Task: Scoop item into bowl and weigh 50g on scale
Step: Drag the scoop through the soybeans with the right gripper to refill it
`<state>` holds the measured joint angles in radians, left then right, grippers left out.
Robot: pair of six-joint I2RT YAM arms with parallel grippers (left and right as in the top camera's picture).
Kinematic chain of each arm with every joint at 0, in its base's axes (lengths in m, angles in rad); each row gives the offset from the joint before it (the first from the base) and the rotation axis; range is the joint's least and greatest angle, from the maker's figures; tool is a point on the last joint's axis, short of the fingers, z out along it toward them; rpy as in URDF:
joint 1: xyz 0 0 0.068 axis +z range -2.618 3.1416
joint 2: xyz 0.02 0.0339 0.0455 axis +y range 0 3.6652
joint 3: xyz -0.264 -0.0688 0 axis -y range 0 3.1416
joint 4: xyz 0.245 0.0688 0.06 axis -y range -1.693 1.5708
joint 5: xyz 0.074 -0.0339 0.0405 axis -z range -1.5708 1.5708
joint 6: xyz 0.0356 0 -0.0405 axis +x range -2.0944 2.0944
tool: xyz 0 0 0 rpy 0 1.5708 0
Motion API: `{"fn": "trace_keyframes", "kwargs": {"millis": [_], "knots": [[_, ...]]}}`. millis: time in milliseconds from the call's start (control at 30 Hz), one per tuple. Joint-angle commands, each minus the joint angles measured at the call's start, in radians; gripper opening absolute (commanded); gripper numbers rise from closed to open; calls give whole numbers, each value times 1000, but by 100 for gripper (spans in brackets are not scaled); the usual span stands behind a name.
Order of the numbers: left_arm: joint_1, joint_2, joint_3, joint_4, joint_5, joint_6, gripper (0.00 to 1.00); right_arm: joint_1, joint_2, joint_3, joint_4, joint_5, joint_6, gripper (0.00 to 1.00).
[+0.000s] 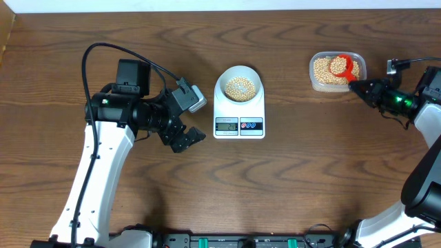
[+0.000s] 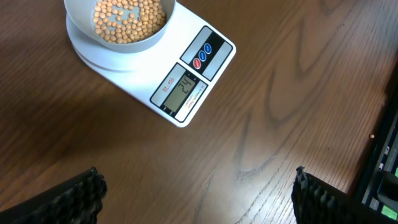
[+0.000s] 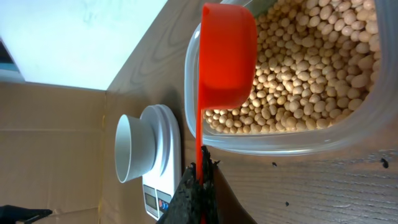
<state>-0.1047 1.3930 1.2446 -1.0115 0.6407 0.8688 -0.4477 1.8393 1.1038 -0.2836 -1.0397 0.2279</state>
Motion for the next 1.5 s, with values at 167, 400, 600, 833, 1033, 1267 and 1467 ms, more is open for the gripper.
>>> {"fn": "trace_keyframes", "kwargs": {"millis": [167, 400, 600, 833, 1033, 1267, 1467], "knots": [[5, -14, 15, -2, -5, 13, 98, -5, 5, -2, 7, -37, 4, 1], [5, -14, 15, -2, -5, 13, 98, -5, 5, -2, 8, -37, 4, 1], [5, -14, 15, -2, -5, 13, 98, -5, 5, -2, 8, -37, 4, 1], [5, -14, 15, -2, -5, 13, 98, -5, 5, -2, 8, -68, 4, 1], [5, -14, 15, -2, -5, 13, 98, -5, 5, -2, 8, -71, 4, 1], [5, -14, 15, -2, -5, 13, 98, -5, 5, -2, 8, -82, 5, 1], [4, -14, 15, -2, -5, 13, 98, -5, 5, -2, 21, -90, 31, 1]]}}
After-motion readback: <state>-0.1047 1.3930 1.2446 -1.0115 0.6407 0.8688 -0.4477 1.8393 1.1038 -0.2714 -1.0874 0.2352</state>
